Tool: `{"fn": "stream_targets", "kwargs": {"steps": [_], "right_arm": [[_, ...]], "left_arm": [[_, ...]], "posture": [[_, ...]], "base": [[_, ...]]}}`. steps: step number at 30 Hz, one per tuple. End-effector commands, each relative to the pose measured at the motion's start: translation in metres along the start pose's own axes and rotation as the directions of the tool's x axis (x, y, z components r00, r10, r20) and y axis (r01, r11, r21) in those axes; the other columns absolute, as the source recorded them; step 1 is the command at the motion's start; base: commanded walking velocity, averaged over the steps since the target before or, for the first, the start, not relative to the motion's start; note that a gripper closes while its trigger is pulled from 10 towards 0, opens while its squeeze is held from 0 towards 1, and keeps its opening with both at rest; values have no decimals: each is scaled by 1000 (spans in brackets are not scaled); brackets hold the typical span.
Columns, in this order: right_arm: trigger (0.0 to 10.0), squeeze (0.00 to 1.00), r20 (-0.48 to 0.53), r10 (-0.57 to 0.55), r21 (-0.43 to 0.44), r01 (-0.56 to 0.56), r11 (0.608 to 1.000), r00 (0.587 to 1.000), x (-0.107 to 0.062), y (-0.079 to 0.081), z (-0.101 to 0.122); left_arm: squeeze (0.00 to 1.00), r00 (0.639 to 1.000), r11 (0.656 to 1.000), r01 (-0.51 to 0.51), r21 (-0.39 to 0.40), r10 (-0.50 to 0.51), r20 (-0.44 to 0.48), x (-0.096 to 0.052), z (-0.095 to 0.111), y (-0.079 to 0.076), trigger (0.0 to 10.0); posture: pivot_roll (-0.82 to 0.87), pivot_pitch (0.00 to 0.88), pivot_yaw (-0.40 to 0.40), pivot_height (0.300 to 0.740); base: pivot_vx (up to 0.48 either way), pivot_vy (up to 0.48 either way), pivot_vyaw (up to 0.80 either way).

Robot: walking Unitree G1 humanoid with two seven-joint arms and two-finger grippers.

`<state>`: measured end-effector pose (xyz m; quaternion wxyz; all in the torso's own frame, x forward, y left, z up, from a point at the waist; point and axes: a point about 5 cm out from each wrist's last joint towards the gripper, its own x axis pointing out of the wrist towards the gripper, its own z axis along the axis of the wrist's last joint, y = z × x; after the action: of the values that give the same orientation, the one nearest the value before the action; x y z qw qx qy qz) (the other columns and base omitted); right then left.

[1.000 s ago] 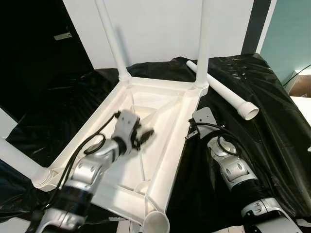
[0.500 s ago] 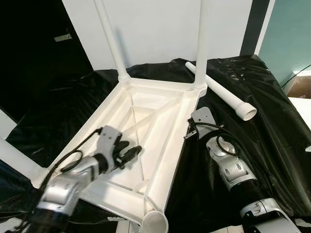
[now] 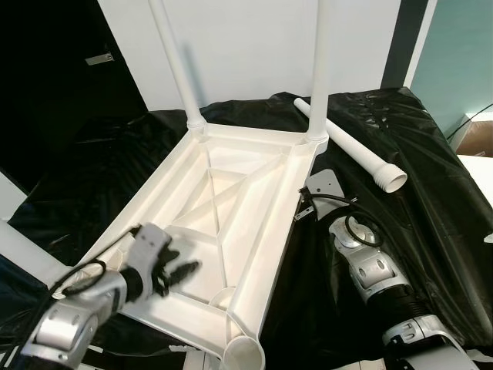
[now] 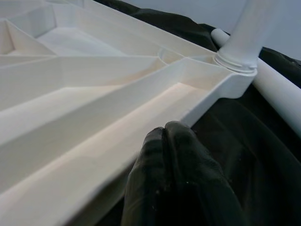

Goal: Building children table

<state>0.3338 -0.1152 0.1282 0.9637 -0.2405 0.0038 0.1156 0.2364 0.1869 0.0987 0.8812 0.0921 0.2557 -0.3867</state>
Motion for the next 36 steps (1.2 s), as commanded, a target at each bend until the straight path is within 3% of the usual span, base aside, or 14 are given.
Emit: {"fn": "stream_targets", "kwargs": {"steps": [1, 4, 6, 12, 14, 16, 20, 23, 26, 28, 31, 36], "right_arm": [[10000, 0, -1, 21, 3, -21, 1000, 1000, -1, 5, 1], [10000, 0, -9, 27, 1, -27, 1000, 1000, -1, 4, -1], [10000, 0, -41, 89, 12, -89, 996, 995, -1, 8, -6], [10000, 0, -84, 130, 2, -130, 992, 988, -2, 11, -10], [10000, 0, -87, 66, -36, -69, 997, 994, -6, 3, -8], [10000, 0, -87, 66, -36, -69, 997, 994, -6, 3, -8], [10000, 0, -99, -98, -63, 92, 994, 990, -14, -15, -9], [10000, 0, -149, -122, -73, 112, 991, 981, -17, -19, -19], [10000, 0, -174, -107, -69, 96, 993, 979, -18, -19, -25], [10000, 0, -196, -18, -60, 6, 998, 980, -10, -11, -33], [10000, 0, -219, 32, -45, -43, 998, 975, 0, -9, -36], [10000, 0, -167, 80, -33, -87, 996, 983, 11, -10, -29]], "left_arm": [[0, 985, 986, 168, 13, -167, -50, -2, -5, -8, 10000], [0, 969, 971, 241, 12, -240, -56, 5, -7, -18, 10000], [0, 961, 961, 274, 31, -272, -48, 16, -4, -23, 10000], [0, 961, 959, 277, 54, -277, -13, 27, 5, -25, 10000], [0, 966, 964, 257, 74, -259, 26, 39, 13, -26, 10000], [0, 966, 964, 257, 74, -259, 26, 39, 13, -26, 10000], [0, 970, 969, 235, 78, -239, 49, 50, 18, -29, 10000], [0, 970, 969, 233, 82, -238, 45, 51, 18, -29, 10000], [0, 970, 969, 233, 86, -237, 43, 51, 17, -28, 10000], [0, 970, 968, 234, 86, -238, 42, 51, 17, -27, 10000], [0, 971, 969, 230, 93, -234, 40, 51, 18, -26, 10000], [0, 973, 972, 219, 87, -225, 59, 51, 20, -25, 10000]], "posture": [[-52, 0, 109, 740], [-55, 0, 106, 740], [-56, 0, 105, 740], [-60, 0, 107, 740], [-76, 0, 116, 740], [-76, 0, 116, 740], [-81, 0, 119, 740], [-86, 0, 122, 740], [-86, 0, 122, 740], [-85, 0, 128, 740], [-70, 0, 120, 740], [-54, 0, 112, 740]], "base": [[0, 0, 0], [0, 0, 0], [0, 0, 0], [0, 0, 0], [0, 0, 0], [0, 0, 0], [0, 0, 0], [0, 0, 0], [0, 0, 0], [0, 0, 0], [0, 0, 0], [0, 0, 0]]}}
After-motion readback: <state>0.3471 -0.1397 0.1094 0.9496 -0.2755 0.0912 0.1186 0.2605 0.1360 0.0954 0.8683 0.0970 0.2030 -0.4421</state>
